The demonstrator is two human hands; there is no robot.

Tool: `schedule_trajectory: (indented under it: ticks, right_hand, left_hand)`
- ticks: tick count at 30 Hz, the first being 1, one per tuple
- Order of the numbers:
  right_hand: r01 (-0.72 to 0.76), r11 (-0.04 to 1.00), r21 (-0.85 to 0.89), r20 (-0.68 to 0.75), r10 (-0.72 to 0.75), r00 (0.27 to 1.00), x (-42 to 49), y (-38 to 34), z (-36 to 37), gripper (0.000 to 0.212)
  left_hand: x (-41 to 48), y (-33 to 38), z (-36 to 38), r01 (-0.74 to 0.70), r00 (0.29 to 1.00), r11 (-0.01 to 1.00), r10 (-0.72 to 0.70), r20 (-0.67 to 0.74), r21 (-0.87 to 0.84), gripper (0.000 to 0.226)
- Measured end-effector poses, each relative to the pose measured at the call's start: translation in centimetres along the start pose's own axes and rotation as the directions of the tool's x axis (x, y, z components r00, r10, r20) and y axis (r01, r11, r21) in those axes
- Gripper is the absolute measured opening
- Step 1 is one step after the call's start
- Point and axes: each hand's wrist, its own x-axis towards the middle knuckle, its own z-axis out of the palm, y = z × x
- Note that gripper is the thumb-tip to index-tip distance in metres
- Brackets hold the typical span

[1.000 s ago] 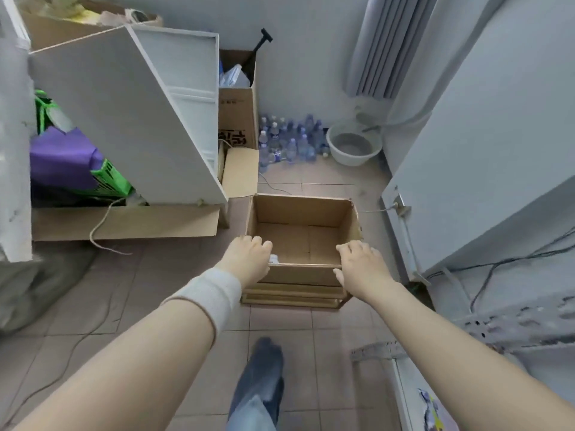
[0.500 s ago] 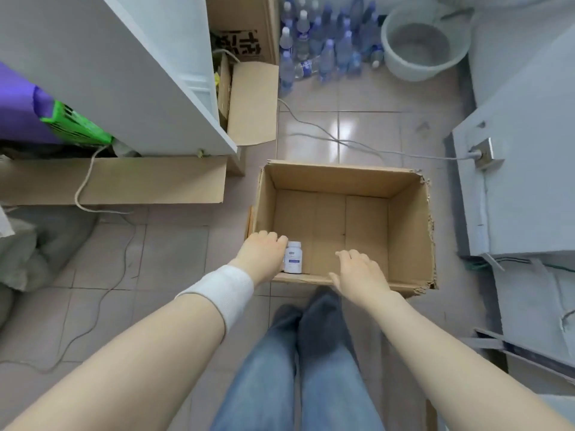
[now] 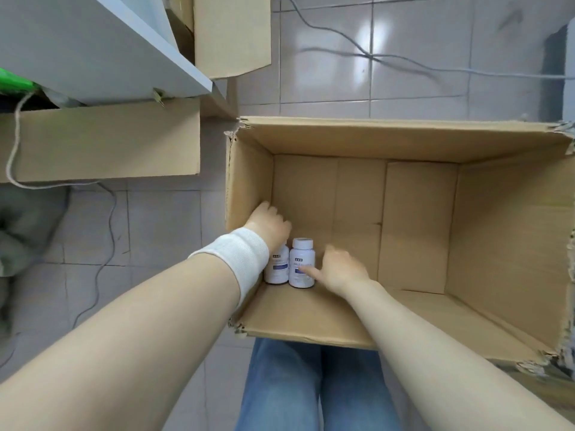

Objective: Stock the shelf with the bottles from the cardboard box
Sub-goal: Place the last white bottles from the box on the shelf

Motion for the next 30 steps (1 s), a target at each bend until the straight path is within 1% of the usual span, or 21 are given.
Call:
schedule_trajectory:
  ticks: [3,7,9,11,12,14,17,19,22,25,28,30]
  right_hand:
    - [-0.011,0.996,0.083,0.018,0.009,1.000,1.6,-0.3,1.3,0.065]
    - [-0.037,0.963,0.268,0.043,0.026,0.999,2.9,-0.4,2.4,0.060]
    - [-0.047,0.934,0.355,0.053,0.030,0.998,3.2,-0.1,2.4,0.056]
    - [-0.065,0.911,0.407,0.046,0.050,0.998,2.8,0.5,2.1,0.053]
    - [-0.075,0.903,0.423,0.034,0.067,0.997,2.5,1.0,1.8,0.053]
    - [-0.093,0.891,0.444,0.008,0.100,0.995,1.9,2.4,1.1,0.053]
    - [-0.113,0.874,0.472,-0.016,0.137,0.990,1.3,4.6,-0.1,0.051]
    - [-0.126,0.871,0.474,-0.040,0.164,0.986,1.3,5.9,-0.7,0.050]
    - [-0.129,0.865,0.485,-0.073,0.186,0.980,1.0,7.2,-1.4,0.050]
    - [-0.114,0.846,0.520,-0.087,0.185,0.979,0.3,7.8,-1.7,0.052]
    - [-0.072,0.829,0.555,-0.118,0.164,0.979,-1.6,8.2,-2.2,0.052]
    - [-0.050,0.789,0.612,-0.142,0.172,0.975,-3.5,8.4,-2.8,0.050]
  left_hand:
    - [1.9,0.1,0.7,-0.036,0.998,0.999,0.035,0.054,0.003,0.038]
    - [3.2,0.0,1.0,-0.054,0.992,0.997,0.059,0.114,-0.048,0.057]
    - [3.4,-0.1,0.8,-0.054,0.989,0.990,0.070,0.131,-0.127,0.058]
    - [3.5,-0.1,0.6,-0.008,0.987,0.953,0.056,0.149,-0.302,0.059]
    - [3.4,-0.1,0.5,0.026,0.987,0.908,0.042,0.153,-0.418,0.060]
    - [3.3,0.3,0.6,0.087,0.988,0.780,0.012,0.155,-0.620,0.061]
    - [3.5,1.2,1.4,0.157,0.985,0.583,-0.040,0.165,-0.797,0.063]
    - [3.7,1.9,2.1,0.204,0.979,0.477,-0.077,0.191,-0.855,0.065]
    - [3.6,2.8,2.8,0.208,0.977,0.375,-0.114,0.178,-0.904,0.061]
    - [2.9,3.0,2.3,0.145,0.988,0.258,-0.092,0.125,-0.955,0.055]
    - [1.2,2.9,0.5,0.066,0.995,0.191,-0.081,0.051,-0.979,0.050]
    - [-0.4,2.7,-1.1,0.014,0.997,0.130,-0.076,0.004,-0.991,0.047]
